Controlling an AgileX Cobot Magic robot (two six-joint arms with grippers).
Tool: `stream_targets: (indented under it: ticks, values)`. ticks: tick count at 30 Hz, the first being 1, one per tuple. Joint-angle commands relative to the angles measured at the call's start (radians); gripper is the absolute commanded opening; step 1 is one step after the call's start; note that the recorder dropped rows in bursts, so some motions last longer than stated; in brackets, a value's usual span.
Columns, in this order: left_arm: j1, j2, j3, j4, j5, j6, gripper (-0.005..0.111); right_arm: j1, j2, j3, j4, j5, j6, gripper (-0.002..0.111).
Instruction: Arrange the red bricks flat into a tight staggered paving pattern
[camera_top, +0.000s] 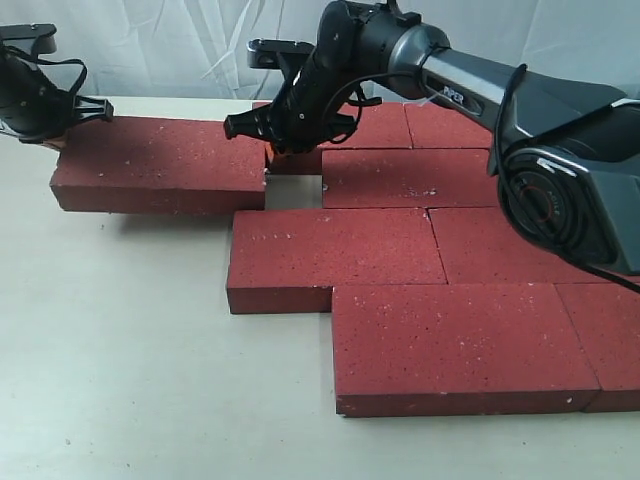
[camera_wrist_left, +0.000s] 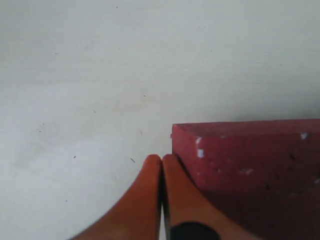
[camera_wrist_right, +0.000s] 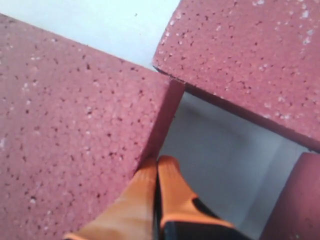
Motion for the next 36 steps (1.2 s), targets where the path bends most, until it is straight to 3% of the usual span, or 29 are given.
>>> stream_targets:
  ticks: [1, 9, 18, 26, 36]
  values:
    - [-0.023, 0.005, 0.003, -0.088, 0.012, -0.007, 0.0, 0.039, -0.003, -0.007, 0.13, -0.043, -0.003, -0.001]
    - [-0.023, 0.005, 0.003, 0.023, 0.012, -0.011, 0.0, 0.037, -0.003, -0.007, 0.046, -0.017, 0.023, -0.001]
    - [-0.023, 0.005, 0.003, 0.1, 0.021, -0.011, 0.0, 0.037, -0.003, -0.007, -0.199, 0.038, 0.214, -0.001]
    - [-0.023, 0.005, 0.003, 0.24, 0.021, -0.075, 0.0, 0.037, -0.026, -0.007, -0.263, 0.036, 0.252, -0.001]
    - [-0.023, -0.017, 0.003, 0.243, 0.065, -0.151, 0.0, 0.037, -0.096, -0.007, -0.285, 0.065, 0.254, -0.001]
